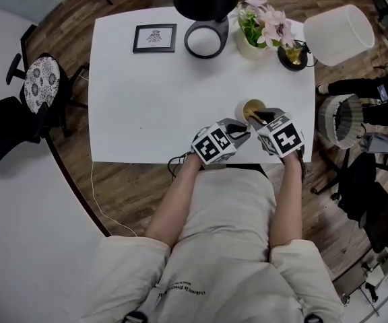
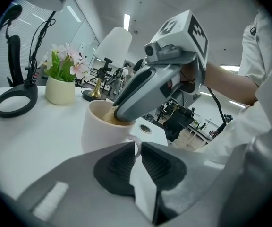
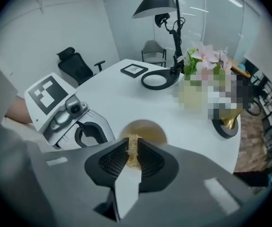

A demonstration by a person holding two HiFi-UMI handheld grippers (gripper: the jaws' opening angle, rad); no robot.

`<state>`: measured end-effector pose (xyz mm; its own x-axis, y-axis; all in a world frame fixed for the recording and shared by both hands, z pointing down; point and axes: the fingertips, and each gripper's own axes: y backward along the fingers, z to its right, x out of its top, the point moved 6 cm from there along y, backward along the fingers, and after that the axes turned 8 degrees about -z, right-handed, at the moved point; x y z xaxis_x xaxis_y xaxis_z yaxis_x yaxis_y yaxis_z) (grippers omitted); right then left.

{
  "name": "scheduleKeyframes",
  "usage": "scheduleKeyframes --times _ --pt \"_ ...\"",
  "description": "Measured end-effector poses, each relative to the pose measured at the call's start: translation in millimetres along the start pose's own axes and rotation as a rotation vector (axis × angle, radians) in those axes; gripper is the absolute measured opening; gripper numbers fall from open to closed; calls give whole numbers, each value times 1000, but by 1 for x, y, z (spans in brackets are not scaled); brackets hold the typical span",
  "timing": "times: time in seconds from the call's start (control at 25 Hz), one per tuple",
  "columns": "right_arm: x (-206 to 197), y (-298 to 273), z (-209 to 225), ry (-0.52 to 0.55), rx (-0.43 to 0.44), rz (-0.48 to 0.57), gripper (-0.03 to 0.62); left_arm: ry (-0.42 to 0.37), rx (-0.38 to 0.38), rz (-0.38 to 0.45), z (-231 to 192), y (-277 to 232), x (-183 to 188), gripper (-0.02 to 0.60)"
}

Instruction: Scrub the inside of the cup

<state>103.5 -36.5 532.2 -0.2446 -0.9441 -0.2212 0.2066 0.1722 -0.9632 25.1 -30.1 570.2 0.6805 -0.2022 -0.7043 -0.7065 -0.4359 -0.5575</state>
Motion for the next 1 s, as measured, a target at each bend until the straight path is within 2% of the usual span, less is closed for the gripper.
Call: scheduleKeyframes --times 0.16,0.32,0.48,0.68,1.0 --pt "1 -3 9 -132 15 142 84 -7 3 -14 -3 5 -3 45" --pt "5 -5 10 -160 -45 243 83 -25 -6 -30 -5 11 -5 45" --pt "10 1 12 -128 -115 260 83 -32 -6 -34 -10 18 -4 45" --pt "16 19 14 -112 -143 267 83 -26 13 -27 -15 28 -4 45" --pt "9 38 5 -155 -186 325 84 -18 122 -12 -27 42 -10 48"
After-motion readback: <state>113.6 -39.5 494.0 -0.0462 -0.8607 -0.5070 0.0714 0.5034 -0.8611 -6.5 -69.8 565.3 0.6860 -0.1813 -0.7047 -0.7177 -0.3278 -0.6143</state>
